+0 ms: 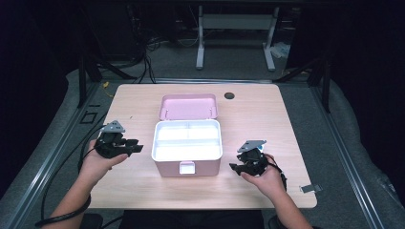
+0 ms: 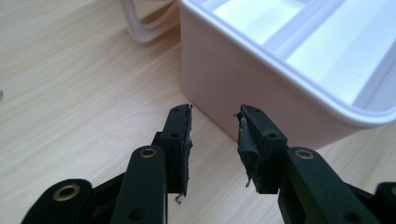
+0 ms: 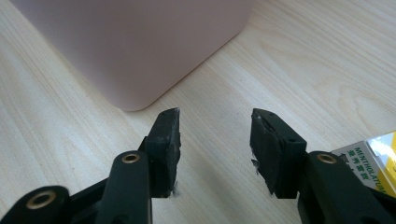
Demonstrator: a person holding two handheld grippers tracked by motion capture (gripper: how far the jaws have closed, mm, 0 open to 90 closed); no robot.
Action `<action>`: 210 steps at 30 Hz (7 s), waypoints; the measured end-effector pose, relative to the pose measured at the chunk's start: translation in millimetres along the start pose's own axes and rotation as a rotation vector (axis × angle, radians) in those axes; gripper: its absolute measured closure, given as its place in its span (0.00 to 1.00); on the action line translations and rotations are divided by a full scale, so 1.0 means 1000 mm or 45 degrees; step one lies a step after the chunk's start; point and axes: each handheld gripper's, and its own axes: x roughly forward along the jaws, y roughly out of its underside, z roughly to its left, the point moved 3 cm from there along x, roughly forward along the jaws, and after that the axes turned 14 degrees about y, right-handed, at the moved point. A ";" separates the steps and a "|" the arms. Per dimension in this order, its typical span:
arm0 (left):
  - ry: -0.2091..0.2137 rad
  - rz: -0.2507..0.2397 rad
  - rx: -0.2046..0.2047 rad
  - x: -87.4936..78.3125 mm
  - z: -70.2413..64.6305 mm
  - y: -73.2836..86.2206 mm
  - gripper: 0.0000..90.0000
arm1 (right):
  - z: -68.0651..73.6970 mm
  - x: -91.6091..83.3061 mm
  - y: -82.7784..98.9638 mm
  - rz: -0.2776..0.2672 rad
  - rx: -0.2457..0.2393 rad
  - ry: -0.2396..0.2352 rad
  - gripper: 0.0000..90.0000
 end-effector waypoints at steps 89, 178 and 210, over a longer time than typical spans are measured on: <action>0.208 0.851 0.538 0.123 -0.057 -0.127 0.88 | -0.005 -0.003 0.000 -0.026 0.002 -0.018 0.58; -0.050 0.590 -0.370 0.017 0.081 0.071 0.99 | 0.001 -0.005 -0.003 -0.045 -0.034 -0.004 0.57; -0.070 0.346 -0.485 -0.005 0.068 0.090 0.52 | -0.084 0.003 -0.056 0.543 -0.421 -0.003 0.41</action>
